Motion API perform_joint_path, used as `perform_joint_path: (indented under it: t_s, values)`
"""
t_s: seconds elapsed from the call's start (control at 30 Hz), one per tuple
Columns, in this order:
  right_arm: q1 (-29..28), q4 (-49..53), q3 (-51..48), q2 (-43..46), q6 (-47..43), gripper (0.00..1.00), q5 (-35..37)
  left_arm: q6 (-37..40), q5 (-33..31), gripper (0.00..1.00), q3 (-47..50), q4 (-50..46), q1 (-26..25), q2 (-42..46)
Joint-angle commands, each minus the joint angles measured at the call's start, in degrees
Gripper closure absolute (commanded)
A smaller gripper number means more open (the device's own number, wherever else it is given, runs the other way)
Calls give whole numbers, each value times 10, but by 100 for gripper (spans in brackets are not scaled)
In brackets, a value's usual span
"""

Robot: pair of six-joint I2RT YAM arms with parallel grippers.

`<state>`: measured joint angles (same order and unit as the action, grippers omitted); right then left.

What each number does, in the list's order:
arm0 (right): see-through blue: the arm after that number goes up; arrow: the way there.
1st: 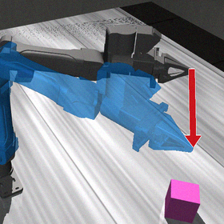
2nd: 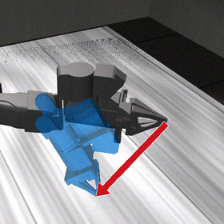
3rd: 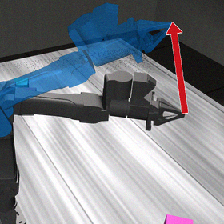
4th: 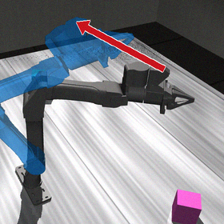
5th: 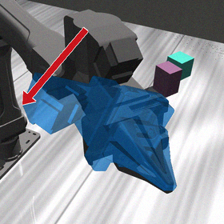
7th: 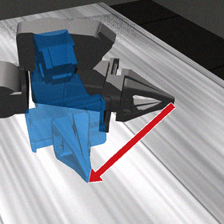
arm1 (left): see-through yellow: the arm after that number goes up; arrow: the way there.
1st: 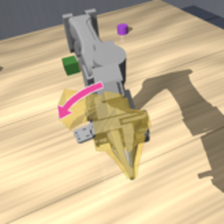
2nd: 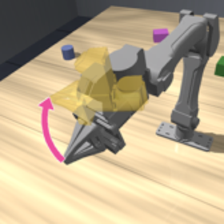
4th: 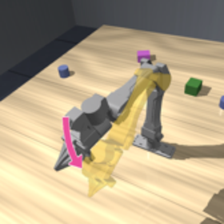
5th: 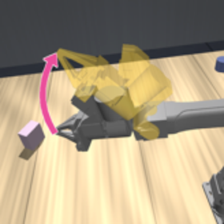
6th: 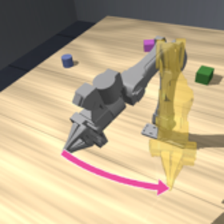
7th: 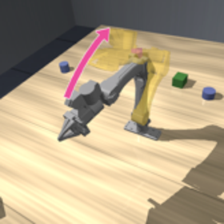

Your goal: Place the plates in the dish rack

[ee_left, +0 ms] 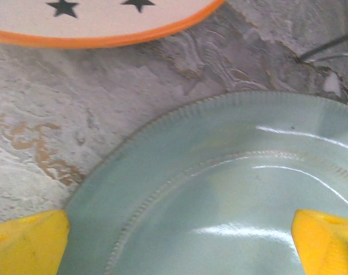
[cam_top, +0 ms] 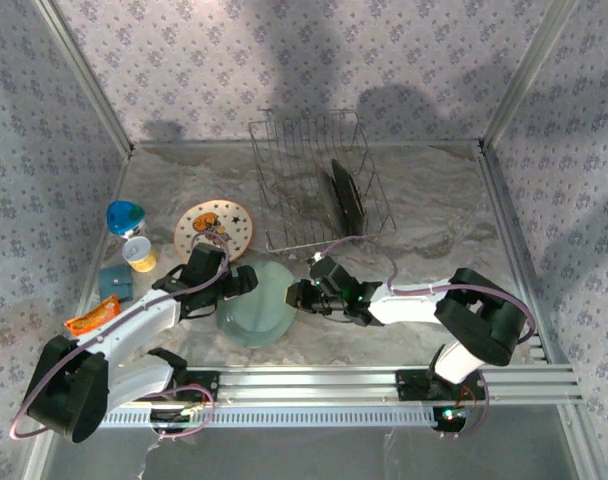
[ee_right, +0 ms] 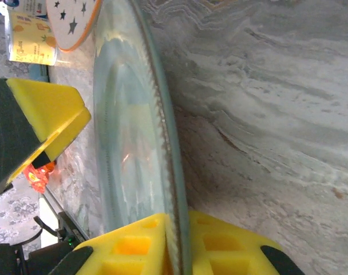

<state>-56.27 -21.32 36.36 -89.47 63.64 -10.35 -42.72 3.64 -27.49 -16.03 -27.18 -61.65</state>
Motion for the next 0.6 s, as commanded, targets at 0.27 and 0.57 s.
perform_joint_path:
  t_s: [0.27, 0.57]
  values:
    - [-6, -6, 35, 8, -7, 100, -6, 12, -7, 1, -35, -46, -4, 51]
    - [-23, 66, 93, 11, -52, 100, -10, 36, -35, 1, -90, -135, 6, 136]
